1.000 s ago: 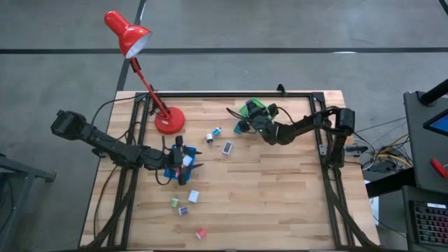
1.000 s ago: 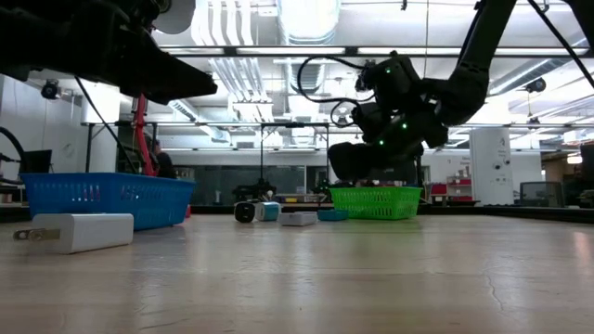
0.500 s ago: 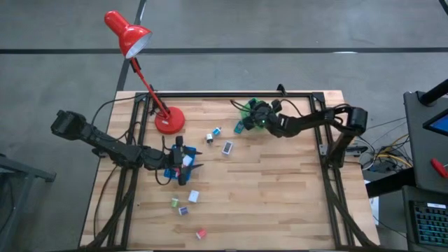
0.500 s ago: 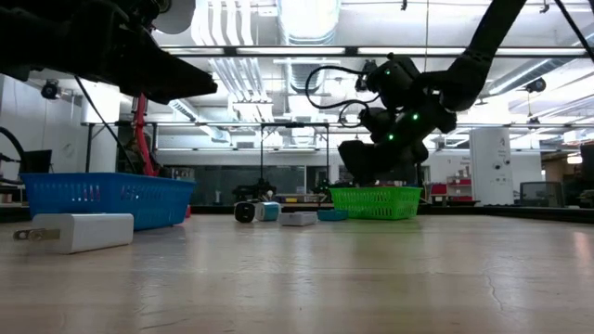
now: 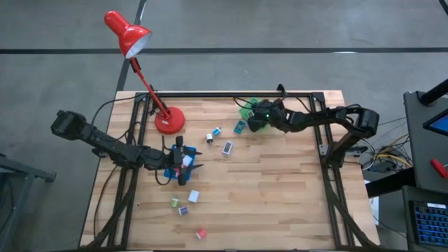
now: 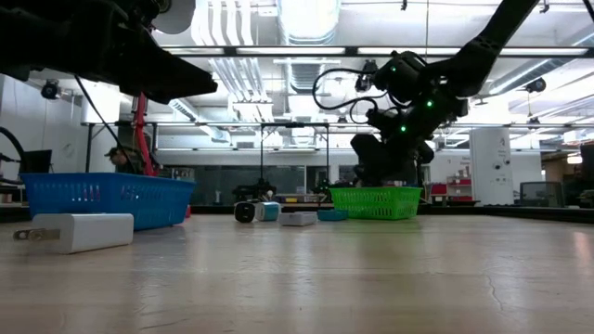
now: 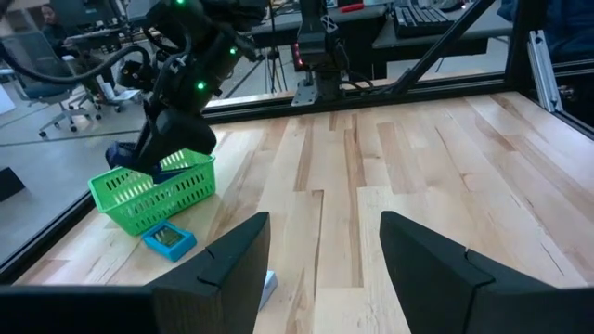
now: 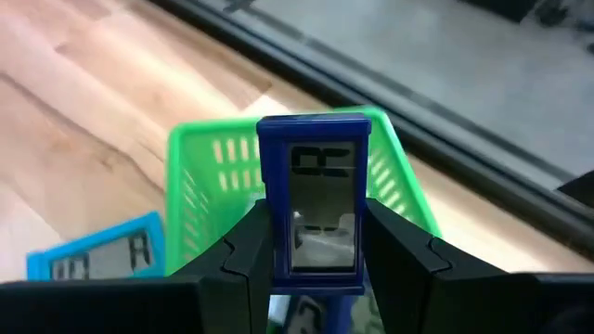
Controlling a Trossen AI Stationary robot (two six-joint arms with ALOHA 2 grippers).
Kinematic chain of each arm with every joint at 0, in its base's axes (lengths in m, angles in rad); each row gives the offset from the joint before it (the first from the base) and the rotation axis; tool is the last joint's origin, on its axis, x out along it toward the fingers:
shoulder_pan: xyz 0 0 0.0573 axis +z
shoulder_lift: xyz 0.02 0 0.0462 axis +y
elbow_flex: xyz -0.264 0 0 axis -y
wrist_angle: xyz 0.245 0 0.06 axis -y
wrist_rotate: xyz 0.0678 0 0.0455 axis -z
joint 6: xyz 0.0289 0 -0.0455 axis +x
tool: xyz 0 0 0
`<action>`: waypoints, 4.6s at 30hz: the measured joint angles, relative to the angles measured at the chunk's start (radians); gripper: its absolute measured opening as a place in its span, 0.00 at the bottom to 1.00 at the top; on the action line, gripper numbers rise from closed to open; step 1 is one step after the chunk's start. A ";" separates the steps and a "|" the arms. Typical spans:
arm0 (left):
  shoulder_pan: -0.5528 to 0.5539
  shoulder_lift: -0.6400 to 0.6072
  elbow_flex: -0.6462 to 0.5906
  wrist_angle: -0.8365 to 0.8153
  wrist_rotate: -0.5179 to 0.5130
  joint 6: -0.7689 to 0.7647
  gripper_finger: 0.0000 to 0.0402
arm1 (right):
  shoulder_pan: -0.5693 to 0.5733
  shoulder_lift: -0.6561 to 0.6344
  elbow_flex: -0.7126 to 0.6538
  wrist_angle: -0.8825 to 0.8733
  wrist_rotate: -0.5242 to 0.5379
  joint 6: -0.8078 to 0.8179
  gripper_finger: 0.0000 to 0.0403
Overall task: Pick & Place Office items
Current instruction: Put the blue digital clock into the green basket, then put the light blue digital clock into the green basket
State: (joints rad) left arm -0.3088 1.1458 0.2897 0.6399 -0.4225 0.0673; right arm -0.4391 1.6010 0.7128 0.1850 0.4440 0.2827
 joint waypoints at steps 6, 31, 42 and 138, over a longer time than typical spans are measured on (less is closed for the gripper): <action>0.000 0.000 0.000 0.004 0.000 0.000 0.52 | -0.022 -0.004 0.000 -0.063 -0.055 -0.001 0.31; 0.000 0.000 0.000 0.011 0.000 0.000 0.52 | -0.039 0.017 0.000 -0.076 -0.127 0.013 0.34; 0.000 0.000 0.000 0.011 0.000 0.000 0.52 | -0.040 0.020 -0.002 -0.079 -0.124 0.024 0.57; -0.001 0.066 0.052 -0.032 0.091 0.008 0.52 | 0.319 -0.012 0.095 -0.235 -0.219 -0.547 0.69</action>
State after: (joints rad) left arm -0.3096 1.2114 0.3420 0.6083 -0.3317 0.0750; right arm -0.1202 1.5890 0.8080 -0.0504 0.2245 -0.2646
